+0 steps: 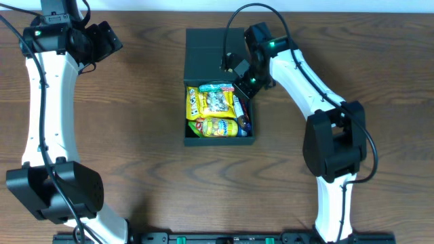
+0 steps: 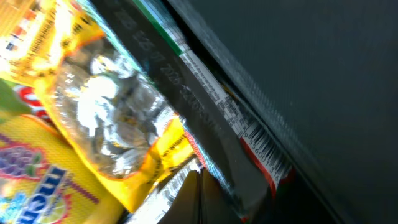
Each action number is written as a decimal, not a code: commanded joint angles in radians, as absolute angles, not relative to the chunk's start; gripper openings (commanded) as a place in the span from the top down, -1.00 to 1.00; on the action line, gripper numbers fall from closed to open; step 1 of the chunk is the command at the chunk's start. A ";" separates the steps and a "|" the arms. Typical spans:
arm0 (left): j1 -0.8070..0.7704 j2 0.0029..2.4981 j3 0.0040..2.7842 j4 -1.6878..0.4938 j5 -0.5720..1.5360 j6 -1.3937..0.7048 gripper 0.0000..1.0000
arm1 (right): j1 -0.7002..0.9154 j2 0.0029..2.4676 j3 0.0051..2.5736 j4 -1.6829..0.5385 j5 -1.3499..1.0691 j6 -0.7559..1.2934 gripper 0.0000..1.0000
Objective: Pack container
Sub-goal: 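Push the box lid closed with both grippers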
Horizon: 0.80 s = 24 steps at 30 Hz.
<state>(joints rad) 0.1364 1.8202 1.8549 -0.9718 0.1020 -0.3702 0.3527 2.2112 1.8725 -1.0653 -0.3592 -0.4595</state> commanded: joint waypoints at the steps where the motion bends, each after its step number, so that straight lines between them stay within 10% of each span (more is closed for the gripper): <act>1: 0.136 1.828 1.866 -0.975 0.105 -0.382 -0.90 | 0.354 2.184 1.977 -1.100 -0.424 -0.438 0.97; 4: 0.126 1.828 1.866 -0.974 0.105 -0.387 -0.86 | 0.344 2.126 2.049 -1.121 -0.423 -0.439 0.97; 5: 0.121 1.828 1.865 -0.973 0.105 -0.393 -0.52 | 0.336 2.106 2.055 -1.111 -0.423 -0.439 0.97; 6: 0.112 1.830 1.865 -0.971 0.105 -0.406 0.58 | 0.321 2.085 2.055 -1.094 -0.422 -0.438 0.98; 7: 0.101 1.835 1.865 -0.970 0.104 -0.423 0.88 | 0.297 2.073 2.055 -1.078 -0.422 -0.432 0.97; 24: -0.010 2.334 1.865 -0.771 0.612 -0.585 0.88 | 0.062 2.313 1.864 -0.860 -0.689 -0.078 0.97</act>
<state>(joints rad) -0.0105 2.3127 1.8591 -0.7929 0.4828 -0.5179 0.0532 2.2826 1.8664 -0.8730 -0.5648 -0.1120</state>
